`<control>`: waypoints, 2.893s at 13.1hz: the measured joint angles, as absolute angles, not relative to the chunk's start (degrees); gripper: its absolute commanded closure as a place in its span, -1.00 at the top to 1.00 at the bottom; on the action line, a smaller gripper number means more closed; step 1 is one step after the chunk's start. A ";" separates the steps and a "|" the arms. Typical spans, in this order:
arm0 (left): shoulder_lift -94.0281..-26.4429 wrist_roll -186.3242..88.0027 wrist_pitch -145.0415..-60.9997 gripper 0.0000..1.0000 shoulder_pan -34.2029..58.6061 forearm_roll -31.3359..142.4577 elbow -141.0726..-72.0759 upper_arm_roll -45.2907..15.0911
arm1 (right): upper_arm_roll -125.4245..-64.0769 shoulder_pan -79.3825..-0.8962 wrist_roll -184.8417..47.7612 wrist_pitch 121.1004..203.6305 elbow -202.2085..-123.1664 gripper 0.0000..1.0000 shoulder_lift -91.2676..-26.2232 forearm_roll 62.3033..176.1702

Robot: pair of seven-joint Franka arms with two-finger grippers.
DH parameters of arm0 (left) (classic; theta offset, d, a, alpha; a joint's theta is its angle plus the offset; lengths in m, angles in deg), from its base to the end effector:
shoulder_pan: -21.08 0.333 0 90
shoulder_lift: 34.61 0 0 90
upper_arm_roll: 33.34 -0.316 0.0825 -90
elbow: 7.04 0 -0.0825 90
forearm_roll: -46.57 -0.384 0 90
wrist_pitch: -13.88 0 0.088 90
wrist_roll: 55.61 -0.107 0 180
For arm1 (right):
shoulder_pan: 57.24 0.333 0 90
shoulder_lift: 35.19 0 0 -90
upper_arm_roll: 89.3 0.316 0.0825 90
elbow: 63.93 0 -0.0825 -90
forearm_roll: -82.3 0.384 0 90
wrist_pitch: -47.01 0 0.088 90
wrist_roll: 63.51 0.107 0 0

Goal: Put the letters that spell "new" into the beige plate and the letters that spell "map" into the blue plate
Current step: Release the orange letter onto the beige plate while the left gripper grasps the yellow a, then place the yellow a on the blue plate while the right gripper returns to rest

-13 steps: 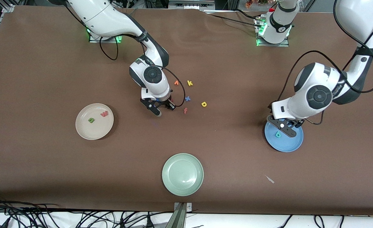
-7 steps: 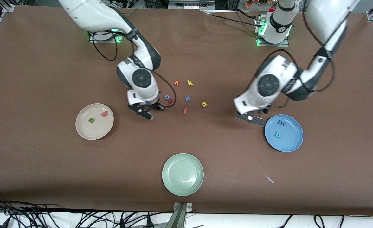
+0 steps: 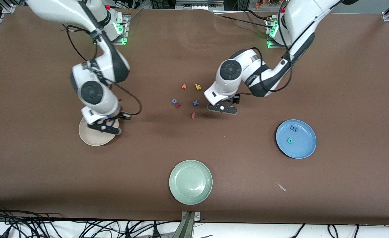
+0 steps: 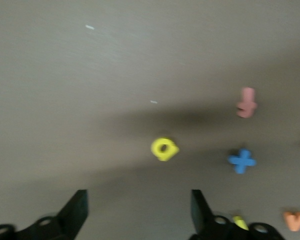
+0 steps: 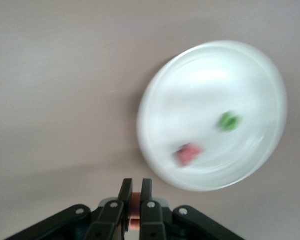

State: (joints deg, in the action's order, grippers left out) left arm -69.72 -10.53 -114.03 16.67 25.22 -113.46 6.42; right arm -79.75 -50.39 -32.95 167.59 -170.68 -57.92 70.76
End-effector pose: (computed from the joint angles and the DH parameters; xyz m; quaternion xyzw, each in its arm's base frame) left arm 0.4776 -0.4105 0.2465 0.9954 -0.0756 -0.0576 0.0116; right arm 0.5972 0.1601 0.2960 0.9936 -0.0695 -0.0471 0.0751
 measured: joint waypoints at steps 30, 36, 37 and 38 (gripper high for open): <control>-71.45 -21.70 -107.55 -1.00 15.07 13.75 -108.45 0.36 | -85.51 -51.30 -44.23 165.22 -166.98 1.00 -51.50 73.81; -67.29 -59.60 -98.37 -0.90 33.45 11.21 -108.56 -0.34 | -88.74 -51.22 -56.97 145.56 -157.29 1.00 -42.90 80.73; -67.36 -63.16 -98.83 -0.80 36.46 9.28 -108.72 -0.44 | -90.52 -51.35 -60.20 144.51 -157.02 1.00 -41.96 81.02; -67.53 -66.30 -100.76 -0.78 39.16 8.08 -109.02 -0.49 | -92.05 -51.49 -62.37 143.64 -157.00 1.00 -41.35 81.22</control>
State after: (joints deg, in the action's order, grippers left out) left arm -67.53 -66.30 -100.76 39.16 8.08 -109.02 -0.49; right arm -92.05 -51.49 -62.37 143.64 -157.00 -41.35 81.22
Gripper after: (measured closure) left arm 0.692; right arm 0.000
